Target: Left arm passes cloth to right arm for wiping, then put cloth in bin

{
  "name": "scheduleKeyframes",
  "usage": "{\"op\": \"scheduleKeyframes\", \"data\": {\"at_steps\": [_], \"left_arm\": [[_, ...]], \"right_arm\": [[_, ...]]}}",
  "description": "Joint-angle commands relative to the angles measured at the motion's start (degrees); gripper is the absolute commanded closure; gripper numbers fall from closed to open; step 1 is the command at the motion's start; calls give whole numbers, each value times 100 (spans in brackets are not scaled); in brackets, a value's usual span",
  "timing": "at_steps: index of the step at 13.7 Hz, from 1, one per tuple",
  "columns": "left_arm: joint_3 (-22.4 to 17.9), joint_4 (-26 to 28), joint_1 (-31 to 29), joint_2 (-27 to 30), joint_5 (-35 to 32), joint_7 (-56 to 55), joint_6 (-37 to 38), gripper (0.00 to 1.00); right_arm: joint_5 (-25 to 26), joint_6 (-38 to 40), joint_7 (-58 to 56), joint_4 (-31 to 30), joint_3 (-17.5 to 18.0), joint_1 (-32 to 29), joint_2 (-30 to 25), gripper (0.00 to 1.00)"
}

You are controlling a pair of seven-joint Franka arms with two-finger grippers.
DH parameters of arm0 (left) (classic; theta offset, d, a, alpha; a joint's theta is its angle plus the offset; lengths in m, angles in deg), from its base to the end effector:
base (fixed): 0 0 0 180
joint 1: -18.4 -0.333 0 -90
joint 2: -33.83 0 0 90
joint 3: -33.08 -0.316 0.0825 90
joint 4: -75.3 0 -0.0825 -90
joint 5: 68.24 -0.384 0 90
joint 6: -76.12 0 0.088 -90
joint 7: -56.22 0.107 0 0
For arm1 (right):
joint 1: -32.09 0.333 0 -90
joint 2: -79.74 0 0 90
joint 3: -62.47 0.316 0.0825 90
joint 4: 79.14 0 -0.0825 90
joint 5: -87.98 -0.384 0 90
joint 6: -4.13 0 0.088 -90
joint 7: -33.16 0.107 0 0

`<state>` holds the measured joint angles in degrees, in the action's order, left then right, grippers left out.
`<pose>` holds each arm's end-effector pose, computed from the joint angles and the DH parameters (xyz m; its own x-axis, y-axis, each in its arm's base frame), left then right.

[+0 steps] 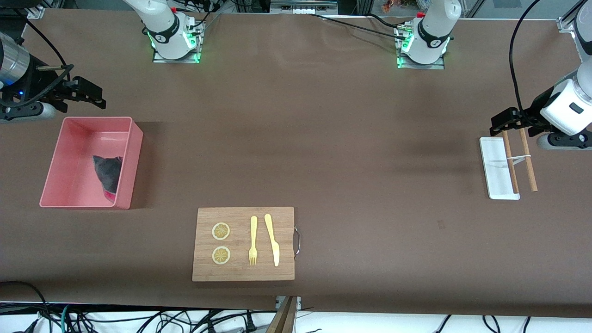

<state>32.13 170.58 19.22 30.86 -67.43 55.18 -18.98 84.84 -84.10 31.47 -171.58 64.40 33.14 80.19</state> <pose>0.5726 -0.0003 0.5592 0.9982 0.0217 -0.0552 0.0224 -0.9997 0.0121 0.5506 0.0346 0.5977 0.9934 0.0829 -0.0795 0.0785 -0.9953 -0.0573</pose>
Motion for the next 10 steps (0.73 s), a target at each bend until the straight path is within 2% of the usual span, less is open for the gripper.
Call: {"op": "scheduleKeyframes", "data": {"at_steps": [1, 10], "left_arm": [[-2, -177, 6, -82, -134, 104, 123, 0], [-11, -177, -3, -82, -134, 113, 123, 0]], "right_arm": [[-64, 104, -42, 332, 9, -25, 148, 0], [-38, 157, -15, 332, 27, -8, 139, 0]]}}
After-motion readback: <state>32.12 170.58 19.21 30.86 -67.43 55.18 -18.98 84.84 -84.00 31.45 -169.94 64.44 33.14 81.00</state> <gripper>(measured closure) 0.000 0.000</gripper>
